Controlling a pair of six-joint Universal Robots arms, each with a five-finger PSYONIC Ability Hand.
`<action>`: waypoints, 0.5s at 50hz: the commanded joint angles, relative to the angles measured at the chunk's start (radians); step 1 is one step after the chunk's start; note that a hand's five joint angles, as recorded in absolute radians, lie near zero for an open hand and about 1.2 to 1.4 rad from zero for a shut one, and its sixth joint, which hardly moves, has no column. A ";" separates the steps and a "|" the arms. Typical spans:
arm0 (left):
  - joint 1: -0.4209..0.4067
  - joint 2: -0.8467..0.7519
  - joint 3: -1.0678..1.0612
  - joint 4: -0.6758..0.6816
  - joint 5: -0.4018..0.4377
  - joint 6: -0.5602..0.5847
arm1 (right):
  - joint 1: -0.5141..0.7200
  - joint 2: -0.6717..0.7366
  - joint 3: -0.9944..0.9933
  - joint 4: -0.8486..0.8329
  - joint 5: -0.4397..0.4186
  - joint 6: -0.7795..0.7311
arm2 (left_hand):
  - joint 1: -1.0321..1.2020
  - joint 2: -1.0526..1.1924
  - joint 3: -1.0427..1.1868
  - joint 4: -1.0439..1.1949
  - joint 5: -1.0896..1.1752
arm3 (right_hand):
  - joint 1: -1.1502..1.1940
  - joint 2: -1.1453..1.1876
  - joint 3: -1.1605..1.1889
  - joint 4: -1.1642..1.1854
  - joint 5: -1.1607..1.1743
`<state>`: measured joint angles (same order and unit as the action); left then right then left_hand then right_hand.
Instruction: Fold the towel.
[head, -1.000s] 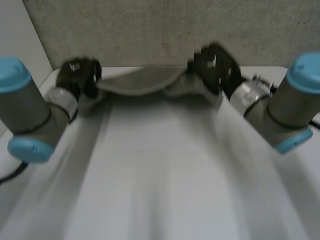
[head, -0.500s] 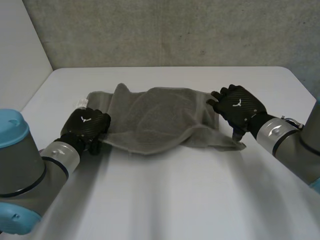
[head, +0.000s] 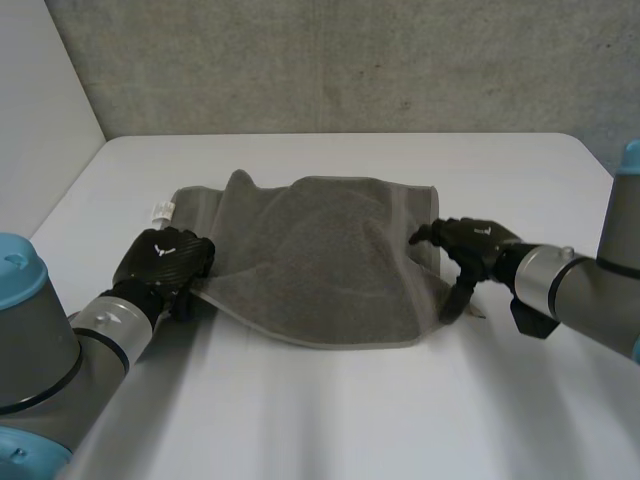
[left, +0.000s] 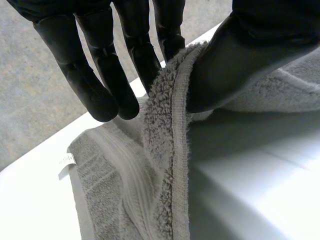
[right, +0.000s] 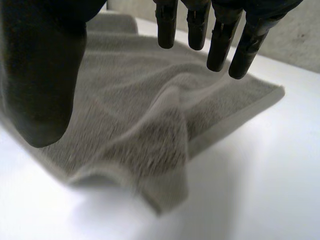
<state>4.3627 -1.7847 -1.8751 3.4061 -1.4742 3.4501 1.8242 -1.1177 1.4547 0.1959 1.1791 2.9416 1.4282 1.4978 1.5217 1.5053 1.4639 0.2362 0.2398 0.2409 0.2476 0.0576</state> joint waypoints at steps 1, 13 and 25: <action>0.005 -0.005 0.049 -0.010 -0.004 -0.003 | -0.006 -0.033 0.138 -0.101 0.007 -0.139 | -0.078 -0.148 -0.172 -0.156 -0.289 | -0.022 -0.026 -0.027 -0.033 -0.018; 0.006 -0.013 0.060 -0.011 -0.003 -0.008 | 0.009 -0.044 0.280 -0.334 0.016 -0.249 | -0.087 -0.157 -0.181 -0.164 -0.298 | 0.247 0.244 0.242 0.236 0.251; 0.015 -0.044 0.034 0.002 -0.005 -0.009 | 0.012 -0.016 0.279 -0.427 0.108 -0.346 | -0.163 -0.233 -0.257 -0.240 -0.373 | 1.160 1.156 1.155 1.149 1.164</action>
<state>4.3695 -1.8138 -1.8340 3.4033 -1.4776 3.4419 1.8348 -1.1402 1.7380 -0.2090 1.2380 2.6189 1.4281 1.4937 1.5090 1.4986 1.4636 1.1766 1.1722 1.1645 1.1663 1.0009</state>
